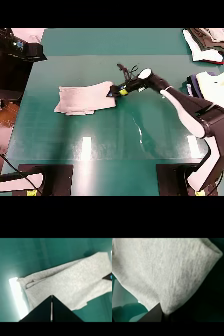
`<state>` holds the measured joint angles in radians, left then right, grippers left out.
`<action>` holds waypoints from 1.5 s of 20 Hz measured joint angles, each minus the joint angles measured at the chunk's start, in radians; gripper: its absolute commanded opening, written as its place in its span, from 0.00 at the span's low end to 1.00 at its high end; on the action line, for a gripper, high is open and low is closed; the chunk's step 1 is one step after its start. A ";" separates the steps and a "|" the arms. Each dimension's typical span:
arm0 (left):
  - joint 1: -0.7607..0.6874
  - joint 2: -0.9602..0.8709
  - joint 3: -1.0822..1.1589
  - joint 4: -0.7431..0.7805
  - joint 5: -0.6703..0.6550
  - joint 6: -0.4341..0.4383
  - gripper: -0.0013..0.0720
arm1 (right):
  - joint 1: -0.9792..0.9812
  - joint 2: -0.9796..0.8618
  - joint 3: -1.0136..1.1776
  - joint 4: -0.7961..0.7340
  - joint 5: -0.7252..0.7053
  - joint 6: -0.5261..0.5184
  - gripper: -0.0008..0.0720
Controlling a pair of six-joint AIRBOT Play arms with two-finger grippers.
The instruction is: Fold the shirts.
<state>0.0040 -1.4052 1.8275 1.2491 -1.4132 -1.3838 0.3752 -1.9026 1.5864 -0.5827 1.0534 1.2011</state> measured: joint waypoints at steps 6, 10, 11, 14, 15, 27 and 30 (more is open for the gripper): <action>-0.137 -0.001 0.000 -0.001 0.015 -0.003 0.05 | -0.266 0.195 -0.056 -0.083 0.062 0.000 0.03; -0.233 -0.001 0.000 -0.002 0.075 -0.005 0.05 | -0.525 0.323 -0.114 -0.103 0.069 0.001 0.03; -0.254 -0.001 0.000 -0.001 0.092 -0.005 0.05 | -0.591 0.346 -0.122 -0.103 0.068 0.001 0.03; -0.314 -0.001 0.000 -0.002 0.142 -0.006 0.05 | -0.742 0.383 -0.129 -0.102 0.035 0.002 0.03; -0.330 -0.002 0.000 -0.002 0.156 -0.006 0.05 | -0.776 0.385 -0.123 -0.101 0.021 0.001 0.03; -0.382 -0.021 -0.029 -0.008 0.179 -0.032 0.05 | -0.898 0.284 0.305 -0.092 -0.175 -0.016 0.03; -0.383 -0.023 -0.031 -0.008 0.175 -0.033 0.05 | -0.907 0.286 0.411 -0.092 -0.179 -0.016 0.03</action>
<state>-0.3794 -1.4277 1.7969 1.2411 -1.2381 -1.4166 -0.5320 -1.6169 1.9972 -0.6746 0.8749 1.1851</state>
